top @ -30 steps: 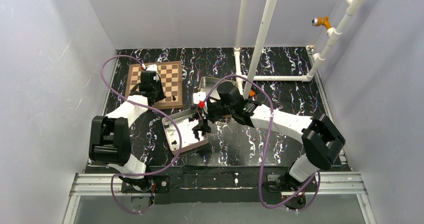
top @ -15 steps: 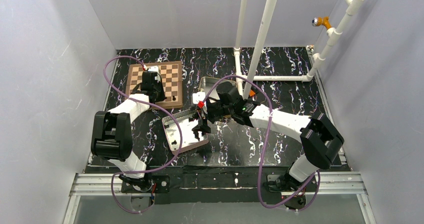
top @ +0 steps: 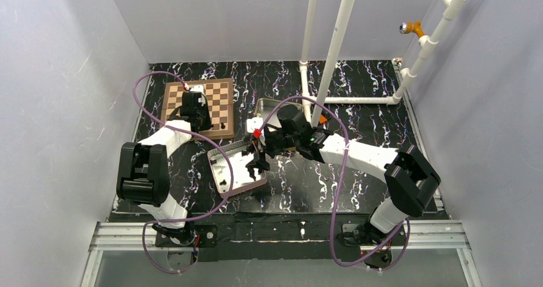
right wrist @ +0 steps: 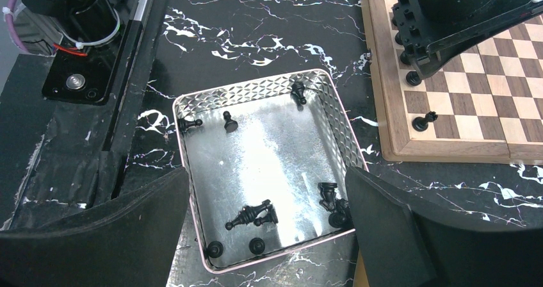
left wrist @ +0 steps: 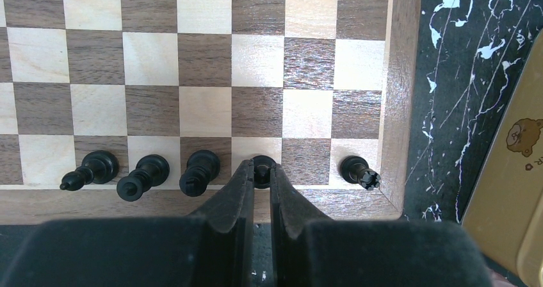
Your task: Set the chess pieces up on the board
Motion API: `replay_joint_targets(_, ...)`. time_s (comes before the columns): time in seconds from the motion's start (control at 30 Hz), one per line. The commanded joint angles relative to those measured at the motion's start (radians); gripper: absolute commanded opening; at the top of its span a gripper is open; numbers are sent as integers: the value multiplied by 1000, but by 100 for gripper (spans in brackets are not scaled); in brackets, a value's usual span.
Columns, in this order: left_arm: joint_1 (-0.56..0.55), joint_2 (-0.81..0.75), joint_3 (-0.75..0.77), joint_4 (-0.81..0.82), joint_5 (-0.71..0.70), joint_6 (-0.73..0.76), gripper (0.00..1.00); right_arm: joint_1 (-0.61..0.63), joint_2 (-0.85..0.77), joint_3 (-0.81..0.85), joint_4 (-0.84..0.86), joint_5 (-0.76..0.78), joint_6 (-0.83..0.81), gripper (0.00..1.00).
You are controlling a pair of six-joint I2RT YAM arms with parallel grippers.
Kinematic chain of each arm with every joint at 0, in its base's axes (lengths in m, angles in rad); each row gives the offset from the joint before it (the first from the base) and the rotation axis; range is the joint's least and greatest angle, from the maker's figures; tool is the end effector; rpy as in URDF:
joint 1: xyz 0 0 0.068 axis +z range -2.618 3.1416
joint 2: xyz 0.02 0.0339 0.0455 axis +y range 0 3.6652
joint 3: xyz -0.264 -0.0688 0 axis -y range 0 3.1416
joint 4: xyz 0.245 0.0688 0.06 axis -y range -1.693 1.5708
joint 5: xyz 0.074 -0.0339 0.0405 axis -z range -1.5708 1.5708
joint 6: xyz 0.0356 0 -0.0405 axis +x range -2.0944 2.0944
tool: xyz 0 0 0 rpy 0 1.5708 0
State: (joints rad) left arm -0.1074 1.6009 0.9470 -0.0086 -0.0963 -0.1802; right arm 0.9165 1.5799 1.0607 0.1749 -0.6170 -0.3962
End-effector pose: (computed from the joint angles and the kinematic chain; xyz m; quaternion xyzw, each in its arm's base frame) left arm 0.3436 -0.0336 0.2087 -0.0538 0.8962 -0.0200 0.4399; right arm 0.2039 0.2997 0.2732 -0.6139 0.5106 0.3810 0.4660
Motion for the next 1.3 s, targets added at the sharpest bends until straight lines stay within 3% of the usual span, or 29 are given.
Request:
replay_joint_targets(0.0,4,3,35,-23,-11,27,5,-6,7,42,40,-15,3,98)
replay_joint_targets(0.8,5,19,47,-35,-16,48,21,-7,5,36,40,-12,2,98)
replay_joint_targets(0.97,5,18,53,-41,-17,51,21,-7,6,36,40,-12,2,98)
replay_joint_targets(1.27,5,13,53,-49,-17,50,11,-7,5,35,43,-13,1,98)
